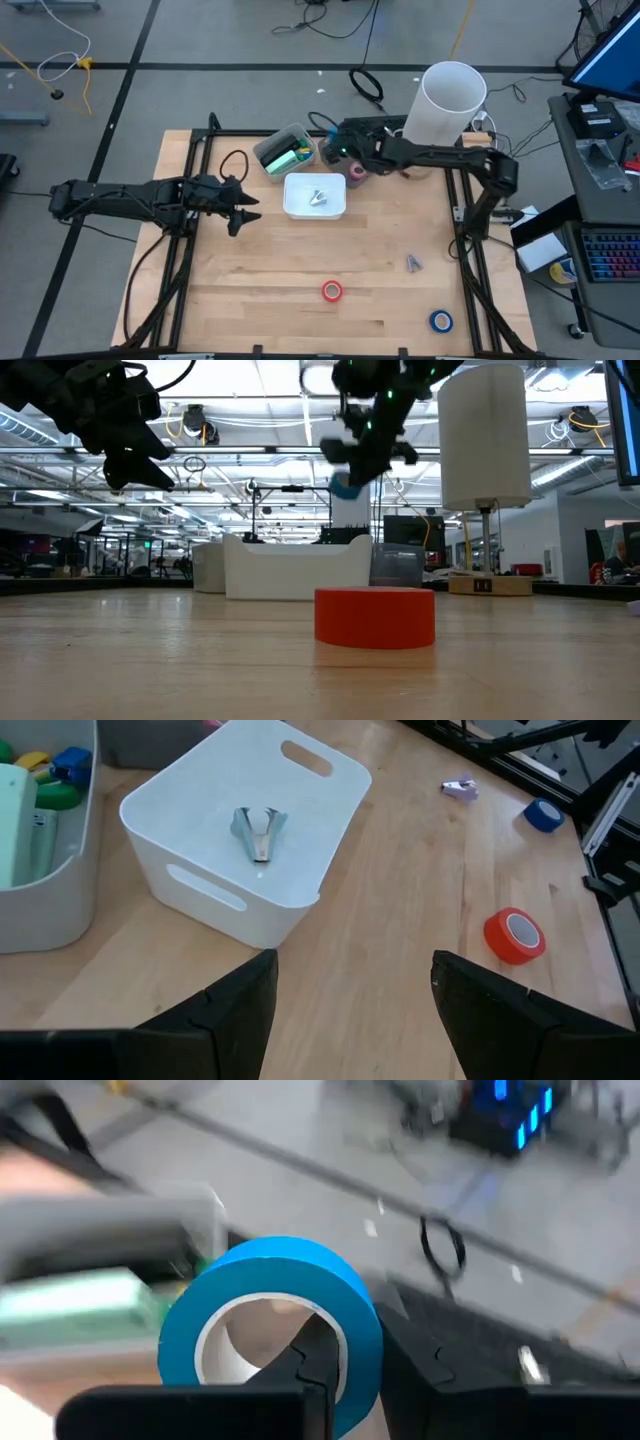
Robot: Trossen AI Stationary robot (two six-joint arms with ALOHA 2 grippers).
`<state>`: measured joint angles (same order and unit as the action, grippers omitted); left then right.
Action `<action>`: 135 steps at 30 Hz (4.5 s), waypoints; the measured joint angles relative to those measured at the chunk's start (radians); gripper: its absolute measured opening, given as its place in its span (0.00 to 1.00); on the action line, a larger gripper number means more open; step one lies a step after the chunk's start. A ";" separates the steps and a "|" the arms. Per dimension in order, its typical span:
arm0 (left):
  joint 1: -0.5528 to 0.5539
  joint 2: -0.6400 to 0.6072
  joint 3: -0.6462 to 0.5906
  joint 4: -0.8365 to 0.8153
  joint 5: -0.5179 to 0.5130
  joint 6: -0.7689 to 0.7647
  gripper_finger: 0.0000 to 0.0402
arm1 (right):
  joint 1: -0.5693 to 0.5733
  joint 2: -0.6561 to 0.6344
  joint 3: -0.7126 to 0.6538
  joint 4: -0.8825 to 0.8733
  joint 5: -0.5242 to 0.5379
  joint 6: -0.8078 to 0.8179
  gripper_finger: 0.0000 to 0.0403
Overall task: Pick and place Stapler, Stapler remover, tape
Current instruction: Put the light blue tape into the black bin, then put the blue tape into the black bin
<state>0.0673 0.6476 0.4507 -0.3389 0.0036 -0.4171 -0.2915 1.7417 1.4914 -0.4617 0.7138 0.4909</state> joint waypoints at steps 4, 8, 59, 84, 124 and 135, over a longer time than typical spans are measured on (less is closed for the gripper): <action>0.000 0.000 0.000 0.000 0.000 0.008 0.65 | -0.044 0.054 -0.001 -0.040 -0.082 0.043 0.10; 0.000 0.000 0.000 0.000 0.000 0.012 0.65 | -0.069 0.104 -0.001 -0.040 -0.150 0.063 0.09; 0.000 0.000 0.000 0.000 0.023 0.030 0.65 | -0.154 0.193 -0.002 -0.058 -0.378 0.205 0.31; 0.000 0.000 0.001 0.000 0.024 0.019 0.65 | -0.154 0.193 -0.084 -0.060 -0.427 0.257 0.26; 0.000 0.000 0.001 -0.002 0.021 -0.012 0.65 | 0.432 -0.229 -0.084 -0.074 -1.010 -0.027 0.26; -0.036 0.000 0.001 0.000 0.021 -0.143 0.65 | 0.730 -0.225 -0.084 -0.366 -1.008 0.271 0.26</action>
<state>0.0309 0.6476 0.4515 -0.3393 0.0247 -0.5598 0.4380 1.5166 1.4075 -0.8275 -0.2943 0.7623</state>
